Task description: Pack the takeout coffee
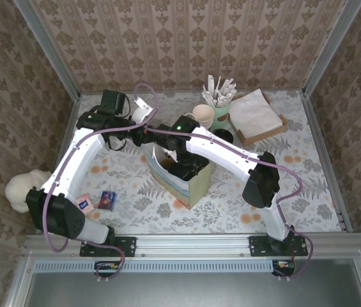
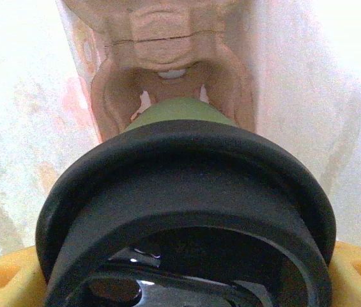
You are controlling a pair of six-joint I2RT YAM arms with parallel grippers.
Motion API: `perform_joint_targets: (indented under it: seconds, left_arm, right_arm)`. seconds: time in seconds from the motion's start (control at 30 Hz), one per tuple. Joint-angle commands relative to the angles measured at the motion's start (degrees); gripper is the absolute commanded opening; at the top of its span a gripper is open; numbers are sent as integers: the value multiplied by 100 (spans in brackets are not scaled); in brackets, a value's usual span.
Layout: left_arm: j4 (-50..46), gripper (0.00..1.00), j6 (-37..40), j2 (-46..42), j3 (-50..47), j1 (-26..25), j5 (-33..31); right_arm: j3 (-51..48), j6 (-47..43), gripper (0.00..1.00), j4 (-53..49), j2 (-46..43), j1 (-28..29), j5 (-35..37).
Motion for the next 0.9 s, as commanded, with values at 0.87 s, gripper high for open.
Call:
perform_joint_targets:
  seconds: [0.87]
  left_arm:
    - [109,0,-42,-114,-89,-85,113]
  right_arm:
    - [273,-185,58,234,-98,-75,76]
